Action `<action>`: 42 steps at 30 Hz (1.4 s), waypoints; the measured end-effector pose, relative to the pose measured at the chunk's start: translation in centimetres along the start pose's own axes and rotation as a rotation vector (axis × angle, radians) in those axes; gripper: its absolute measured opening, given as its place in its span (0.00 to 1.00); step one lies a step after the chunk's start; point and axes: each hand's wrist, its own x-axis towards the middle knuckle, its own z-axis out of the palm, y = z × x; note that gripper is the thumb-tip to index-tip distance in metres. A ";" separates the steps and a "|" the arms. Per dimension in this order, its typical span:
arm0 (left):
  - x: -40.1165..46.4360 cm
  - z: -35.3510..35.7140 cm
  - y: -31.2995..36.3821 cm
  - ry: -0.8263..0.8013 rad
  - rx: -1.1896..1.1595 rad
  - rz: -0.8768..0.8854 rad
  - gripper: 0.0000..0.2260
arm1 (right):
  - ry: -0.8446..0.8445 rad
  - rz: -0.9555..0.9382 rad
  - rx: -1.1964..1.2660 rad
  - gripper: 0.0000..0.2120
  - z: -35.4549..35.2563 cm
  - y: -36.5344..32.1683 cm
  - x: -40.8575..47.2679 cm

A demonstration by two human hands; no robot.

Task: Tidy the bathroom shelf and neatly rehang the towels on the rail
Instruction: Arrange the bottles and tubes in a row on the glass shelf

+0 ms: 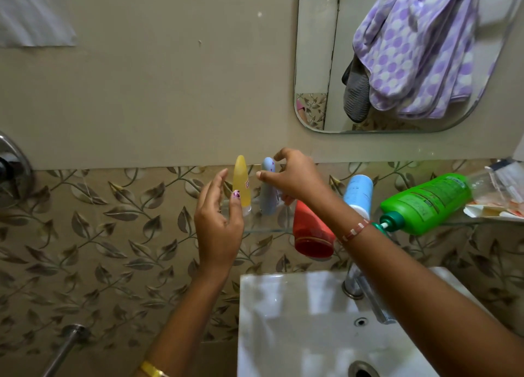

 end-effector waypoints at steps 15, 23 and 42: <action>-4.6 2.4 0.9 -0.297 -0.280 -0.101 0.13 | 0.012 -0.237 -0.314 0.19 -3.5 3.7 -8.1; -5.1 3.2 0.3 -0.359 -0.508 -0.379 0.12 | -0.002 -0.358 -0.793 0.26 -0.3 6.2 -10.1; -1.0 4.3 5.5 -0.376 -0.438 -0.230 0.15 | 0.081 -0.516 -0.488 0.12 -6.5 3.1 -5.8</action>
